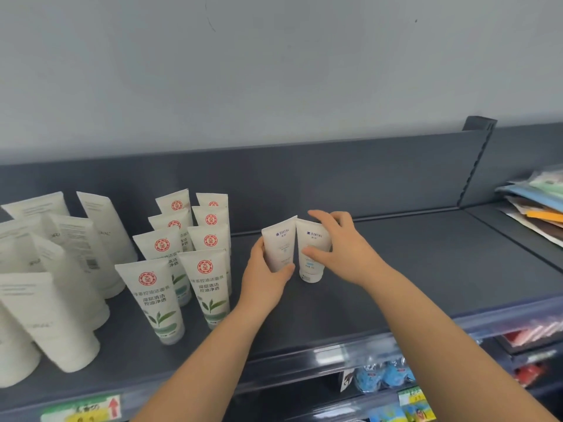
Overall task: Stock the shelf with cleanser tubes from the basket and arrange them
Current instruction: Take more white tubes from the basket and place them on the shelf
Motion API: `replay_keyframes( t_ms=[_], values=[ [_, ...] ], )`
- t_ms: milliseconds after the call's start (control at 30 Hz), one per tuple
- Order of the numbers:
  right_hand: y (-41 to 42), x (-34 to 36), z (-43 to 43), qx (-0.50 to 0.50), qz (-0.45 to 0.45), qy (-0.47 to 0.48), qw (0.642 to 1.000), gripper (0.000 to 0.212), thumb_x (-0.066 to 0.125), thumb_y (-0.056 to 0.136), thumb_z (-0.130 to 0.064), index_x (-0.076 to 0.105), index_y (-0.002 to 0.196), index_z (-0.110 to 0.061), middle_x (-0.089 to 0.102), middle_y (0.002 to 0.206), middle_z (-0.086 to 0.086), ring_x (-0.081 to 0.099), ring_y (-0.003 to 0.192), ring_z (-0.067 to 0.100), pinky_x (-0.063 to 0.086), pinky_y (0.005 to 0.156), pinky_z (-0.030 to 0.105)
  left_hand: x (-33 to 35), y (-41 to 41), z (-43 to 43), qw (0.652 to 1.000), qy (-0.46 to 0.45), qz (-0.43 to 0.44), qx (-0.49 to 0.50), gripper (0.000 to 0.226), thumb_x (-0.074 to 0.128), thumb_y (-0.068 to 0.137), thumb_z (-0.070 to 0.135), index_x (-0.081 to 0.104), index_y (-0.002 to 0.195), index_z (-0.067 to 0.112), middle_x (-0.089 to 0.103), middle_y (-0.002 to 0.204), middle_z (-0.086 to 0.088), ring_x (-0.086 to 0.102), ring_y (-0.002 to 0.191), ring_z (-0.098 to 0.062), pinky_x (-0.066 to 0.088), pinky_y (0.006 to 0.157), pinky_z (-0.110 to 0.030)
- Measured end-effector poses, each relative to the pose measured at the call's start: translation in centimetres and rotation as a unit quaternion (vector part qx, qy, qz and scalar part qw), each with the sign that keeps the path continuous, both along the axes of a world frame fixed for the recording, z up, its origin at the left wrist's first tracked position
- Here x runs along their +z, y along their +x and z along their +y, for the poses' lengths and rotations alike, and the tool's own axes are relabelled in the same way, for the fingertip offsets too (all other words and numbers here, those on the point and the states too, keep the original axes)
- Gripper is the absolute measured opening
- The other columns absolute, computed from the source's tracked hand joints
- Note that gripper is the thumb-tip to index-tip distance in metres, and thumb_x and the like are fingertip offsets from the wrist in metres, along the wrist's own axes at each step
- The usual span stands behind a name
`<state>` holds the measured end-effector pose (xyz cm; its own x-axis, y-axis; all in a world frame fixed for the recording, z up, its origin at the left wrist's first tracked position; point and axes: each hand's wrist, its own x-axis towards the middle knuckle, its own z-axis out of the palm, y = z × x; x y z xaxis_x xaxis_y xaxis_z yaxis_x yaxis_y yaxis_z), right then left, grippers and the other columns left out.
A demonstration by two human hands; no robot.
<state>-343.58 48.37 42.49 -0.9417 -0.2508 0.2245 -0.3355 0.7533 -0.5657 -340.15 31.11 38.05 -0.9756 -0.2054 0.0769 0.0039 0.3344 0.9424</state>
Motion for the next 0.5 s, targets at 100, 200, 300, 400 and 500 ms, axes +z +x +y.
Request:
replay_keyframes(
  t_ms=[100, 200, 300, 400, 500],
  values=[
    [1.3, 0.4, 0.7, -0.016, 0.053, -0.010, 0.998, 0.068, 0.064, 0.086, -0.043, 0.027, 0.143, -0.040, 0.024, 0.139, -0.005, 0.042, 0.118, 0.018, 0.047, 0.093, 0.035, 0.4, 1.7, 0.4, 1.000, -0.015, -0.012, -0.003, 0.079, 0.074, 0.079, 0.012, 0.031, 0.144, 0.025, 0.044, 0.132, 0.015, 0.045, 0.118, -0.004, 0.038, 0.089, -0.023],
    [3.1, 0.5, 1.7, -0.031, 0.080, 0.015, 0.996, 0.060, 0.063, 0.088, -0.040, 0.034, 0.141, -0.033, 0.024, 0.141, -0.004, 0.035, 0.124, 0.021, 0.043, 0.093, 0.033, 0.8, 3.9, 0.9, 0.998, -0.055, -0.015, -0.013, 0.077, 0.071, 0.082, 0.012, 0.028, 0.146, 0.018, 0.033, 0.122, 0.018, 0.035, 0.116, 0.002, 0.032, 0.088, -0.014],
    [5.2, 0.3, 2.7, -0.033, 0.087, 0.050, 0.994, 0.053, 0.060, 0.091, -0.037, 0.038, 0.138, -0.029, 0.025, 0.143, -0.002, 0.032, 0.125, 0.023, 0.041, 0.089, 0.030, 1.1, 6.6, 1.4, 0.994, -0.107, -0.005, -0.027, 0.075, 0.068, 0.086, 0.013, 0.026, 0.148, 0.016, 0.030, 0.121, 0.018, 0.028, 0.113, 0.006, 0.025, 0.090, -0.005],
    [7.5, -0.3, 3.4, -0.011, 0.082, 0.088, 0.993, 0.052, 0.057, 0.093, -0.036, 0.038, 0.140, -0.025, 0.024, 0.148, 0.001, 0.032, 0.131, 0.025, 0.043, 0.095, 0.034, 1.7, 9.8, 1.3, 0.986, -0.163, 0.005, -0.041, 0.082, 0.065, 0.089, 0.023, 0.016, 0.153, 0.023, 0.023, 0.154, 0.011, 0.021, 0.142, -0.007, 0.020, 0.112, -0.022],
    [9.8, -1.1, 3.2, 0.019, 0.067, 0.113, 0.991, 0.053, 0.055, 0.095, -0.036, 0.036, 0.142, -0.022, 0.024, 0.151, 0.003, 0.029, 0.136, 0.027, 0.041, 0.102, 0.038, 1.7, 12.9, 0.1, 0.968, -0.243, 0.008, -0.058, 0.077, 0.061, 0.091, 0.028, 0.016, 0.153, 0.027, 0.020, 0.159, 0.010, 0.020, 0.145, -0.008, 0.021, 0.113, -0.022]
  ],
)
